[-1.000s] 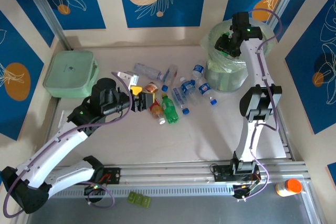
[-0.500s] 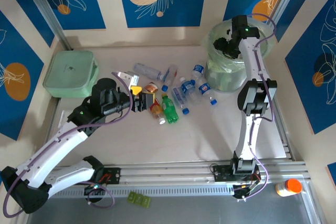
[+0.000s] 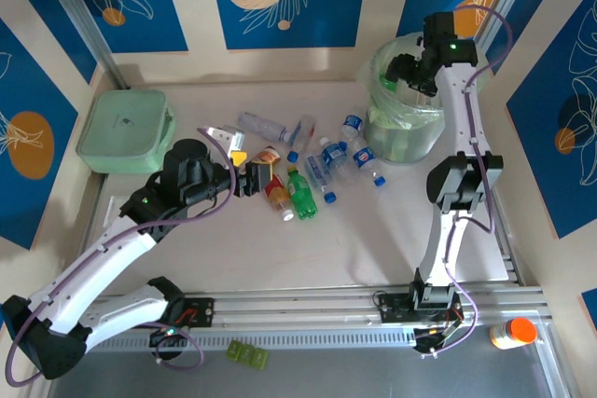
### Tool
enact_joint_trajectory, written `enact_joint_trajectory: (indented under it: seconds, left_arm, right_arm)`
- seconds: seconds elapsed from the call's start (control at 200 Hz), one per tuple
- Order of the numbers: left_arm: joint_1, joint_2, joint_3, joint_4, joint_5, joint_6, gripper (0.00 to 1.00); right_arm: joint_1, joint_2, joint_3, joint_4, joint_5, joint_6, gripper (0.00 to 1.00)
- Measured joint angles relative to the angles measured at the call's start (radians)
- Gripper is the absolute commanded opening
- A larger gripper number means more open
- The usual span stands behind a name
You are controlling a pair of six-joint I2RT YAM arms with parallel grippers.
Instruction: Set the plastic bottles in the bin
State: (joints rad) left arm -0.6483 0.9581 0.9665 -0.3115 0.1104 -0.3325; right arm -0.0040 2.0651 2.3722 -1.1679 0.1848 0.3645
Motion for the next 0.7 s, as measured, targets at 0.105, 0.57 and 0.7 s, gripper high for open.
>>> enact_joint_trajectory:
  seconds: [0.105,0.57,0.7]
  left_arm:
    - [0.0,0.0,0.0,-0.006,-0.02,0.0,0.82]
    - [0.0,0.031,0.01,-0.09,-0.105,-0.05,0.82]
    - [0.0,0.083,0.043,-0.163,-0.164,-0.159,0.82]
  right_arm:
    - [0.009,-0.064,0.004,0.0,0.033,-0.005,0.72]
    - [0.327,-0.599,-0.528,0.19,0.169,-0.024,0.66]
    - [0.442,-0.79,-0.763,0.252,0.149,0.006,0.66]
